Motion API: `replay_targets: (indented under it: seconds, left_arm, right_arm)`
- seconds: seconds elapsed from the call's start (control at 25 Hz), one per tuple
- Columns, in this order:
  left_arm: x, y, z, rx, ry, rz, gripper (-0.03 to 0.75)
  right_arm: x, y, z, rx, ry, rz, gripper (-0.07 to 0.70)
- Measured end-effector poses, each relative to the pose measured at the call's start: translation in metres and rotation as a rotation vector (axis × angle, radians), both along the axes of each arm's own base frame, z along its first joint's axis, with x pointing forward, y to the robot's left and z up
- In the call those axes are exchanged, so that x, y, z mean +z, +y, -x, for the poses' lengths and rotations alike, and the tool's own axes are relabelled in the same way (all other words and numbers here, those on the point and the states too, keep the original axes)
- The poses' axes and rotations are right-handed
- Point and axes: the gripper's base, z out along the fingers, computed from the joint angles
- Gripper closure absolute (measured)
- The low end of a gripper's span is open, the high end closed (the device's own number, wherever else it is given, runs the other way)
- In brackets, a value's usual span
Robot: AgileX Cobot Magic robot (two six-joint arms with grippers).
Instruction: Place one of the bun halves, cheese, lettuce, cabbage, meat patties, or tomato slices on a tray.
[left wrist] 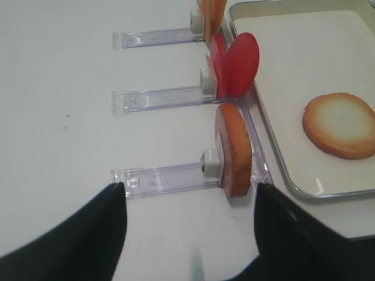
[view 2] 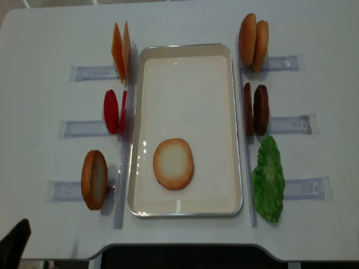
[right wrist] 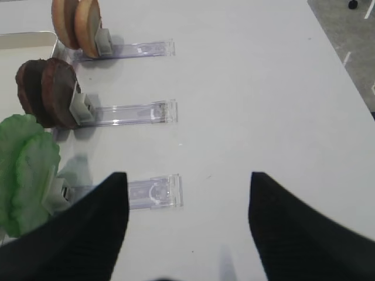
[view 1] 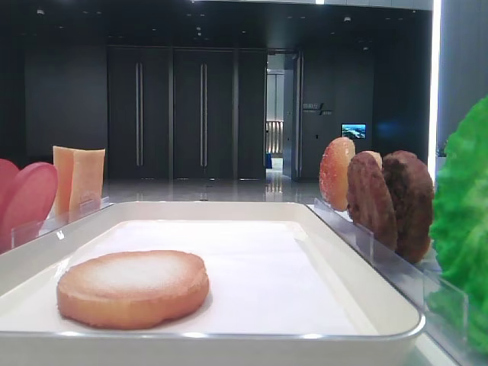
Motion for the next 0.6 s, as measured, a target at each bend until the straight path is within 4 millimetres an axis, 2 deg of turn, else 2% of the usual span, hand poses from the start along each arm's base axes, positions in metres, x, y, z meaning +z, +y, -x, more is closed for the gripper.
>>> replay_targets:
  seconds: [0.6]
  left_arm:
    - [0.0007,0.003,-0.0001,-0.025,-0.007,0.018,0.199]
  right_arm:
    - [0.0,0.0,0.0,0.0,0.0,0.0,0.205]
